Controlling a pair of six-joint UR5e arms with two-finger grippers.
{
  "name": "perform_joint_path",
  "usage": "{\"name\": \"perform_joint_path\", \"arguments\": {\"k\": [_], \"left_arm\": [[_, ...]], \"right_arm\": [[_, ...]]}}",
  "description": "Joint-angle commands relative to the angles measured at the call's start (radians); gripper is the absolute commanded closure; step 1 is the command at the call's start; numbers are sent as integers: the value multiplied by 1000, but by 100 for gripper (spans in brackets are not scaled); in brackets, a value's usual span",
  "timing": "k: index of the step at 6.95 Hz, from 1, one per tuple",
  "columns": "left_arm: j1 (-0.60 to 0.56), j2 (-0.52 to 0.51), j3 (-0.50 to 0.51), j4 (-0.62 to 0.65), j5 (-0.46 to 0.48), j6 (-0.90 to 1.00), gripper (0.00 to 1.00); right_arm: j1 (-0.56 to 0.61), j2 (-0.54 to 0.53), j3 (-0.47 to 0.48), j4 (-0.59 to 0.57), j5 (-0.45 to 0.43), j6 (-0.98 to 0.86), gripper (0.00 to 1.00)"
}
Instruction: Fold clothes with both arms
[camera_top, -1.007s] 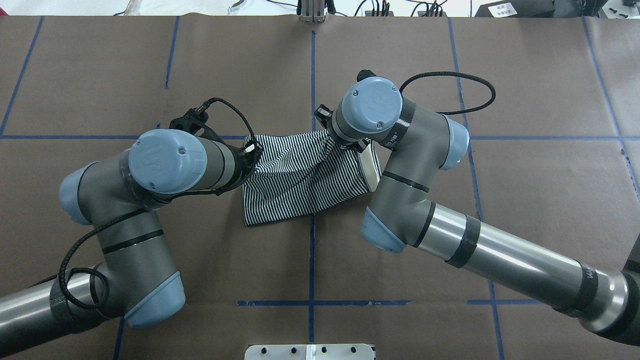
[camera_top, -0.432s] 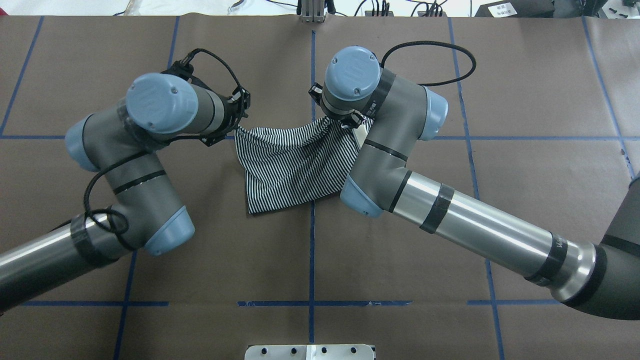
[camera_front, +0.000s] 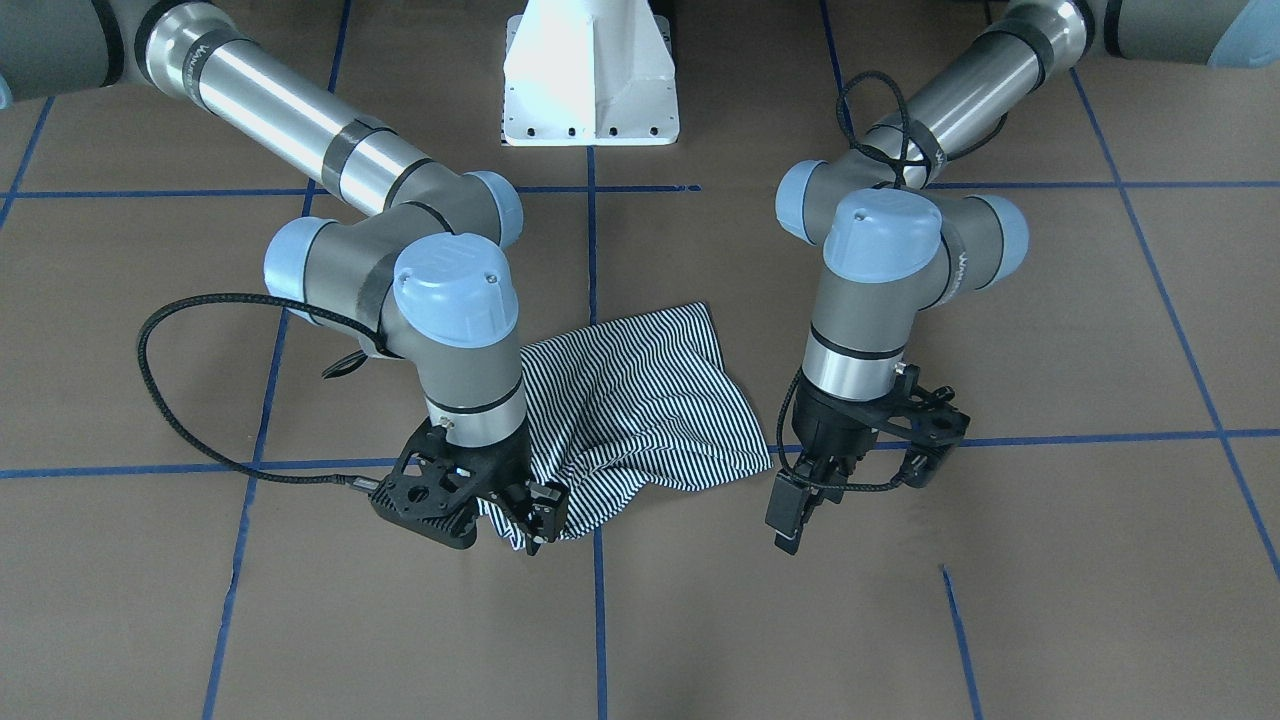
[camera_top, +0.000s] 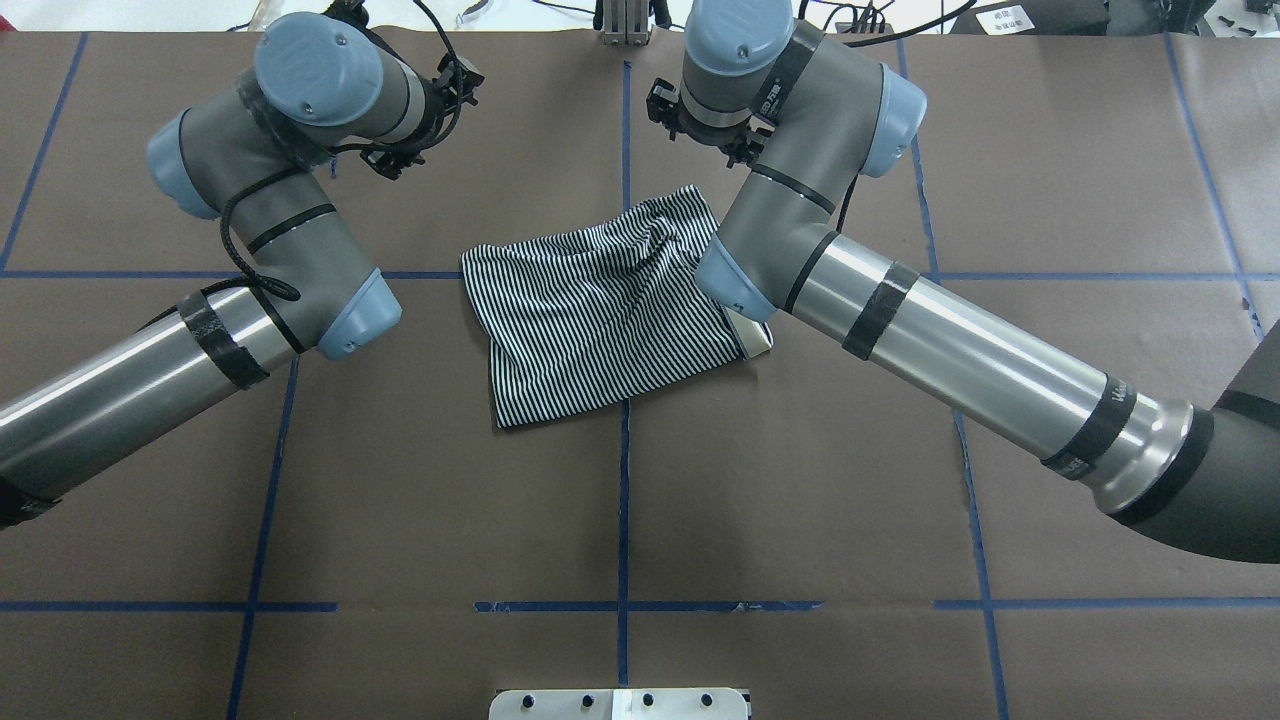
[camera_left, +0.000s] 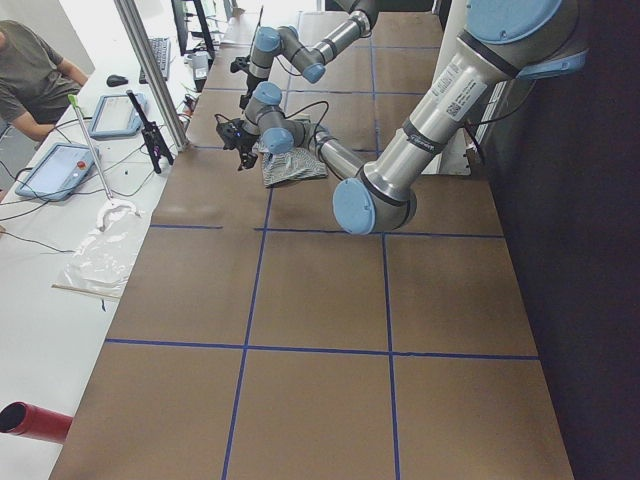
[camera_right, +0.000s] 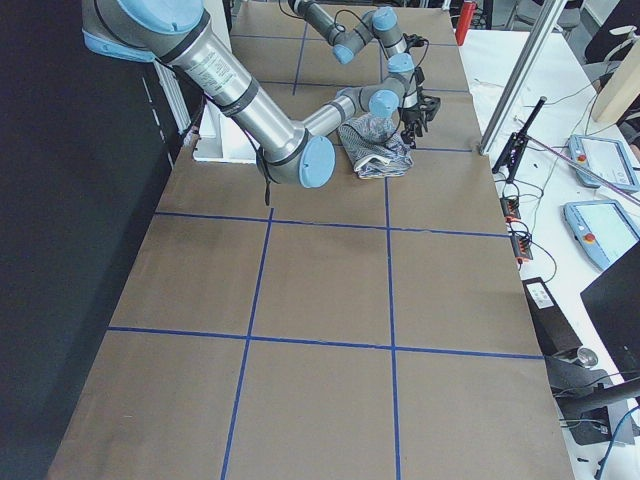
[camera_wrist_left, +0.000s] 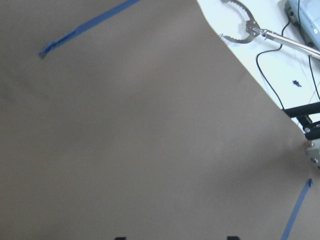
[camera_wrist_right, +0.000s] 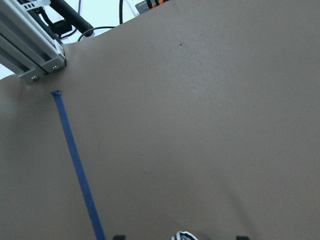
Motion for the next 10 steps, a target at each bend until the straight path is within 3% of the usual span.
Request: {"name": "perform_joint_path", "arguments": {"k": [1, 2, 4, 5, 7, 8, 10], "left_arm": [[-32, 3, -6, 1, -145, 102, 0], [-35, 64, -103, 7, -173, 168, 0], [-84, 198, -260, 27, -257, 293, 0], [-92, 235, -335, 90, -258, 377, 0], [-123, 334, -497, 207, -262, 489, 0], [-180, 390, -558, 271, -305, 635, 0], [-416, 457, -538, 350, -417, 1132, 0]], "right_arm": [[62, -10, 4, -3, 90, -125, 0], [112, -80, 63, -13, 179, -194, 0], [224, -346, 299, -15, 299, -397, 0], [236, -428, 391, -17, 345, -411, 0], [225, -482, 477, -43, 372, -397, 0], [270, -566, 545, -46, 430, -446, 0], [454, -722, 550, -66, 519, -858, 0]]}}
